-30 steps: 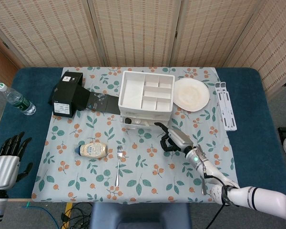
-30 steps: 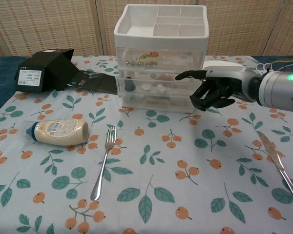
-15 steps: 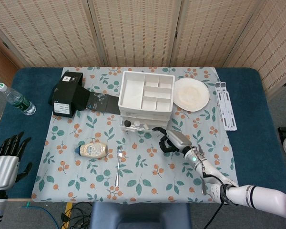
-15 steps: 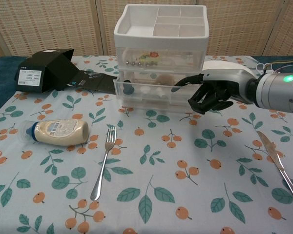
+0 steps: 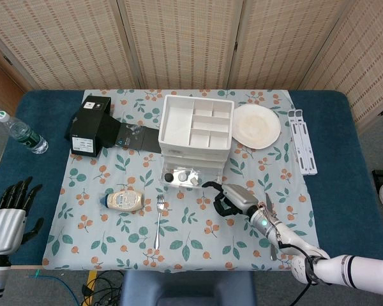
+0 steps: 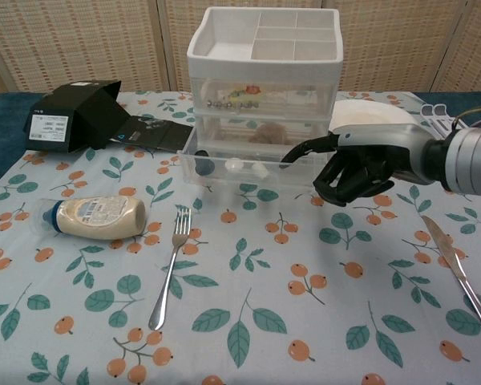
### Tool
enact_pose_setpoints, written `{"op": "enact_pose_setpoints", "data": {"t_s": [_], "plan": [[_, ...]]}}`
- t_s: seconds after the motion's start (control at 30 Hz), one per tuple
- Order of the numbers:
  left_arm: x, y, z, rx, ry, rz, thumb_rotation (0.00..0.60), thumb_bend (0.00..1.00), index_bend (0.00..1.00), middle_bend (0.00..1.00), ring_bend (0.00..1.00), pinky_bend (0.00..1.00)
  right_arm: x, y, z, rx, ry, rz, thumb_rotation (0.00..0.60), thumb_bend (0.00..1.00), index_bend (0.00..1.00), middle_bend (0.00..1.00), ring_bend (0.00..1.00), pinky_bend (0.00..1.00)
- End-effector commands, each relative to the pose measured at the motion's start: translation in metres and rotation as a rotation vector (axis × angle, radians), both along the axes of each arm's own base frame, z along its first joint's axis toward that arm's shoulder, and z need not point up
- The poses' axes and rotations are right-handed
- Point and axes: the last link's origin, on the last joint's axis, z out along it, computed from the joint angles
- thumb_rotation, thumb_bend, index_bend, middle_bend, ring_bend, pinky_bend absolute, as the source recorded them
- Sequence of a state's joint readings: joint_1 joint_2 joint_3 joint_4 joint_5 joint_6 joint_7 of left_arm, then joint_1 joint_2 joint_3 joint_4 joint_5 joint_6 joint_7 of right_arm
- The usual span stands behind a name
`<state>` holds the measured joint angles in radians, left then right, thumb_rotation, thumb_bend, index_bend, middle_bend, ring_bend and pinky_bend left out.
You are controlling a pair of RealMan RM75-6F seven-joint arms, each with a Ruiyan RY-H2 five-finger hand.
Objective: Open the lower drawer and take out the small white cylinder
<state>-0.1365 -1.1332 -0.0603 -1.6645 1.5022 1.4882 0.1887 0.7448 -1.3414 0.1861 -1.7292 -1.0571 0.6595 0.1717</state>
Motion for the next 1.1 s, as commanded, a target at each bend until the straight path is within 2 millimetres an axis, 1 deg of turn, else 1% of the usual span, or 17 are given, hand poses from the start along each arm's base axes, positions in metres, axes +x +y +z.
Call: {"op": "enact_pose_setpoints", "data": {"t_s": [0.03,0.4,0.57,0.7,0.77,0.9,1.0,1.1], "plan": [[0.0,0.0,0.0,0.001,0.001,0.001,0.6,0.33,0.12,0.02,0.02,0.09,-0.002,0.007,0.001,0.018,0.008,0.01,0.6,0.64,0.16,0.76,0.99,1.0],[-0.001,-0.001,-0.001,-0.004,0.001,0.004,0.6,0.33,0.12,0.02,0.02,0.09,-0.002,0.02,0.006,0.046,0.005,0.024,0.6,0.64,0.16,0.76,0.99,1.0],[-0.001,-0.002,-0.001,-0.003,0.001,0.004,0.6,0.33,0.12,0.02,0.02,0.09,-0.003,0.018,0.011,0.015,0.004,0.036,0.6,0.64,0.16,0.76,0.99,1.0],[-0.001,-0.002,0.0,-0.002,0.001,0.001,0.6,0.33,0.12,0.02,0.02,0.09,-0.001,0.018,0.016,-0.007,0.001,0.052,0.6,0.64,0.07,0.75,0.99,1.0],[0.0,-0.002,0.0,0.0,0.001,-0.001,0.6,0.33,0.12,0.02,0.02,0.09,0.0,0.018,0.019,-0.017,0.004,0.065,0.6,0.64,0.04,0.74,0.99,1.0],[0.001,-0.001,0.001,0.003,0.003,-0.005,0.6,0.33,0.12,0.02,0.02,0.09,0.008,0.017,0.032,-0.035,0.013,0.121,0.6,0.62,0.02,0.72,0.97,1.0],[0.002,-0.001,0.002,0.004,0.003,-0.009,0.6,0.33,0.12,0.02,0.02,0.09,0.02,0.013,0.045,-0.056,0.02,0.194,0.6,0.6,0.02,0.7,0.94,1.0],[0.003,0.0,0.001,0.006,0.0,-0.015,0.6,0.33,0.12,0.02,0.02,0.09,0.035,0.004,0.056,-0.081,0.047,0.284,0.6,0.57,0.02,0.7,0.93,1.0]]}}
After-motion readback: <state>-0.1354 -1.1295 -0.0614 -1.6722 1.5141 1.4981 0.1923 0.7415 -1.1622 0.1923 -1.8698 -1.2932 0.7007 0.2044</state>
